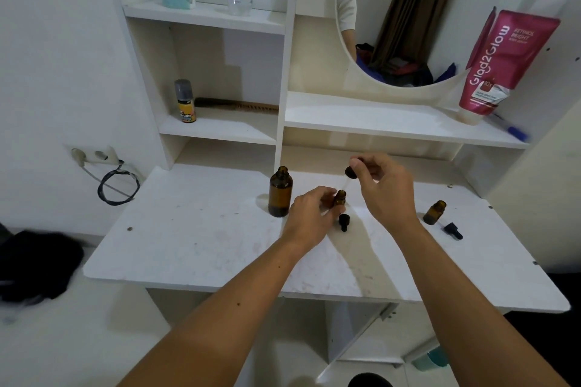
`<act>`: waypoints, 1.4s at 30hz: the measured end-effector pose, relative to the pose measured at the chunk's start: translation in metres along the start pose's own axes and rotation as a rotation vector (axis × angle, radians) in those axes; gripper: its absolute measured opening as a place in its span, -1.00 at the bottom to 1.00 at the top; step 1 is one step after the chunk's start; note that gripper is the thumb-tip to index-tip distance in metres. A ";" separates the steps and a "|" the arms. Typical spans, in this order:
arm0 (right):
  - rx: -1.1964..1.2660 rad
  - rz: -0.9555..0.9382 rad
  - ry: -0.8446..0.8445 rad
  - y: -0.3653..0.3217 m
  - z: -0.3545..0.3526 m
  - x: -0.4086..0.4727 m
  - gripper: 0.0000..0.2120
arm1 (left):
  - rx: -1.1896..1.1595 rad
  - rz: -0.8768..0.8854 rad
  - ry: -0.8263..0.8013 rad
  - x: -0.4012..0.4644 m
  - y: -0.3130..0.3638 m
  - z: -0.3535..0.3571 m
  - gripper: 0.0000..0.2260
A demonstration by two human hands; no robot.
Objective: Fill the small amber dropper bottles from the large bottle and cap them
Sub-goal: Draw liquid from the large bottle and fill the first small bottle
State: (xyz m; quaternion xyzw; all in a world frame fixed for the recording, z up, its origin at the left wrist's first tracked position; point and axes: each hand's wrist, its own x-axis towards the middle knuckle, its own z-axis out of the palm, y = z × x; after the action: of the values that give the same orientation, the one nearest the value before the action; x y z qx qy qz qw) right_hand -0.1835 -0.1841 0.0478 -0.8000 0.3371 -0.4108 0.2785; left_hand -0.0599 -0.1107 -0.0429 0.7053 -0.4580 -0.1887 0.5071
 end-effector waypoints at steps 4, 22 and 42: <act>0.002 -0.052 0.057 -0.018 -0.013 0.002 -0.93 | -0.071 -0.032 -0.005 -0.010 0.000 -0.007 -0.49; 0.243 -0.121 0.093 -0.098 0.031 0.004 -0.86 | -0.160 -0.119 0.128 -0.064 -0.031 -0.113 -0.62; 0.048 -0.066 -0.087 -0.065 0.080 0.007 -0.90 | -0.104 -0.130 0.168 -0.027 -0.043 -0.103 -0.57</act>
State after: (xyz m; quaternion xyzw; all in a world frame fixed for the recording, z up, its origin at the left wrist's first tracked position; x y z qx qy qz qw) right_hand -0.0932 -0.1357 0.0573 -0.8210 0.2883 -0.3923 0.2983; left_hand 0.0210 -0.0291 -0.0434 0.7194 -0.3570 -0.1850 0.5664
